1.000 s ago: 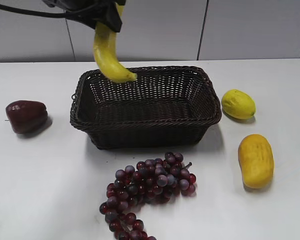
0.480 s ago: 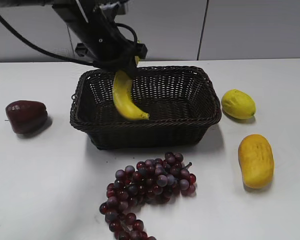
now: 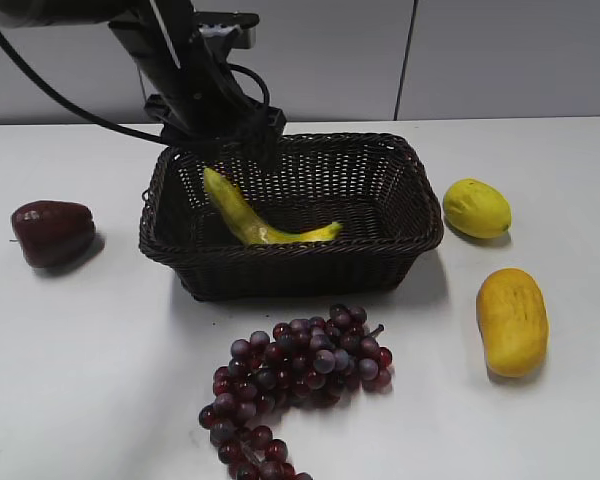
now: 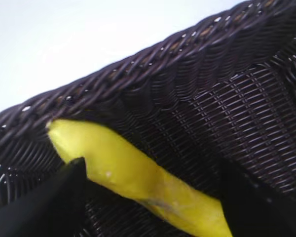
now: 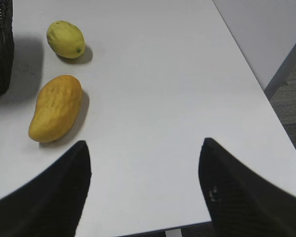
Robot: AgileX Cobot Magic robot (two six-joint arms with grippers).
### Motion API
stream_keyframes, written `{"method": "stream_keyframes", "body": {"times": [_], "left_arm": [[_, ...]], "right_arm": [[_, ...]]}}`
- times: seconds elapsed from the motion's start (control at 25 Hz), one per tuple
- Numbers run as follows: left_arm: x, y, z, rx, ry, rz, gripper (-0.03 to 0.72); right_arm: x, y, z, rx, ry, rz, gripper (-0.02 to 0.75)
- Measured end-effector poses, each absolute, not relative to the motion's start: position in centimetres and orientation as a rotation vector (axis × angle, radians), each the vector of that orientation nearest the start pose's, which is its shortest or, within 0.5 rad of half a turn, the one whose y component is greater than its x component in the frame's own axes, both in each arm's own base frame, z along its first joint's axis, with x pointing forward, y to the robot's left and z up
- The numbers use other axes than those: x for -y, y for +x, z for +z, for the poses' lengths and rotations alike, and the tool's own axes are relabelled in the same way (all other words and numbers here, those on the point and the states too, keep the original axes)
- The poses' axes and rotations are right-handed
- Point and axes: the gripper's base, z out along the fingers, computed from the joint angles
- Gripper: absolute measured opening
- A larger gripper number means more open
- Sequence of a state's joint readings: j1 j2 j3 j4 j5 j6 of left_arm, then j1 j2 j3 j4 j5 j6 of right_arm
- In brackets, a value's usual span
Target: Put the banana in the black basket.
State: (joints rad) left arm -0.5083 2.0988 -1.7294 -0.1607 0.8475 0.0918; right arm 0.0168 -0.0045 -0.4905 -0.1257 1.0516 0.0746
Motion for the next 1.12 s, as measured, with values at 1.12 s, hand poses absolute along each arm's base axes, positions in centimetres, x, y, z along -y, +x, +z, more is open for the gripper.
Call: {"method": "stream_keyframes", "body": {"times": [1.12], "left_arm": [[18.0,32.0,36.1,-2.593,0.76,-0.17,0.594]], "right_arm": [[1.0,-0.4,27.6,-2.033,0.063,-0.093,0.551]]}}
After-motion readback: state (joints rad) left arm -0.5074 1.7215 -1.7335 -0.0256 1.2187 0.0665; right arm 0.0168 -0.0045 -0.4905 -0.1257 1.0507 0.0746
